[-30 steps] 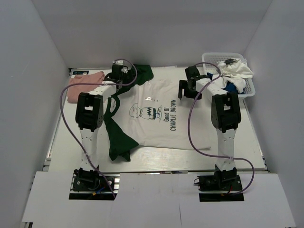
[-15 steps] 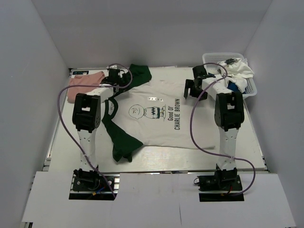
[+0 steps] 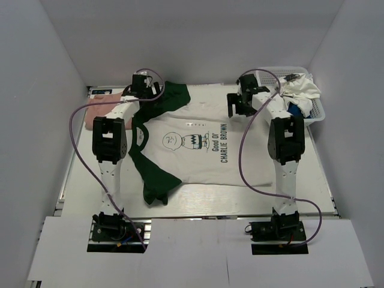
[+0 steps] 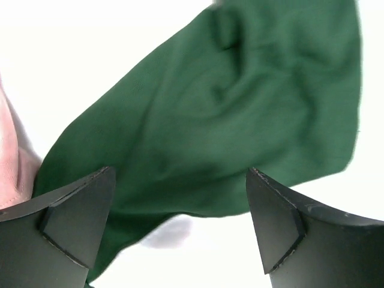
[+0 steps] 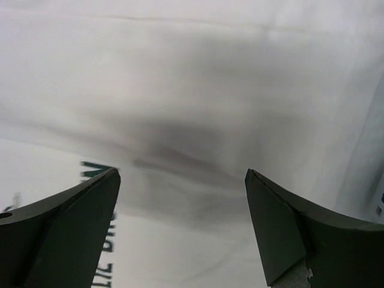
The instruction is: Fold and stack the t-shirts
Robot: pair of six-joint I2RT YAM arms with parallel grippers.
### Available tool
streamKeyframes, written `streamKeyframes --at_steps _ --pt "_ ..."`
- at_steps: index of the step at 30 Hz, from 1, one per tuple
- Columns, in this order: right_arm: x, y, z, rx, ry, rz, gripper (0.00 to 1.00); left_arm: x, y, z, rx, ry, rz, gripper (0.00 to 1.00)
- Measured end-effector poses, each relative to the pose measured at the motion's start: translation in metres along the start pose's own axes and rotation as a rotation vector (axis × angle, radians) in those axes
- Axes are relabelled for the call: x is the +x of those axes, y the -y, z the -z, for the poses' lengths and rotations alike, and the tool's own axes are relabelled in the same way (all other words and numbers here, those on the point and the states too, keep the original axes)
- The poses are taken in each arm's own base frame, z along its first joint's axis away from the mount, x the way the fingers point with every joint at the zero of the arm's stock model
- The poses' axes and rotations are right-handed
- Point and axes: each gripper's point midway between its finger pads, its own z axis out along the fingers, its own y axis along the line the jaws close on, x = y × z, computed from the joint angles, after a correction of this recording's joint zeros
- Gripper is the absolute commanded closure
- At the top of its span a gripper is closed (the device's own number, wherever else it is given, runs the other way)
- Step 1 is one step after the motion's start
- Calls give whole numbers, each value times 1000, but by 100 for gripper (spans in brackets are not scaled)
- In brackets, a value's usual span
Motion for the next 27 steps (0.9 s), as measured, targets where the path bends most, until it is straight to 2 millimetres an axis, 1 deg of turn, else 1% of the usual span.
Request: streamKeyframes --at_steps 2,4,6,8,9,10,11,12,14,16,17,18,20,21,22,23,25,27 --pt "-15 -17 12 -29 48 58 10 -11 9 9 30 13 -17 0" --pt "-24 -41 32 -71 87 120 10 -18 15 21 51 14 -36 0" --pt "-33 -69 59 -127 142 177 10 -29 23 41 74 26 -49 0" --pt "-38 -97 93 -188 199 222 10 -38 32 66 94 32 -62 0" --pt "-37 -116 119 -239 244 247 10 -44 36 82 100 39 -63 0" --pt "-33 -123 131 -255 255 257 10 -49 39 100 105 48 -63 0" --pt "-26 -132 150 -284 289 269 10 -52 42 121 117 67 -58 0" --pt "-15 -139 168 -308 307 276 10 -50 45 145 129 73 -54 0" --pt "15 -145 196 -346 340 276 10 -38 53 198 167 90 -43 0" --pt "49 -141 216 -367 348 261 10 -15 63 252 229 106 -32 0" --pt "62 -137 221 -369 353 243 10 2 69 274 266 100 -28 0" --pt "75 -131 225 -365 358 223 10 19 76 294 306 86 -27 0" --pt "92 -118 222 -338 354 183 10 54 93 319 387 29 -34 0" --pt "102 -112 217 -322 344 169 10 75 101 325 417 -23 -40 0" --pt "111 -107 211 -304 325 155 10 97 108 327 434 -74 -45 0" --pt "119 -102 204 -288 302 144 10 122 111 327 441 -140 -52 0" --pt "134 -93 191 -249 258 131 10 188 117 331 445 -320 -65 0" --pt "145 -86 184 -218 230 122 10 243 118 343 439 -470 -80 0"
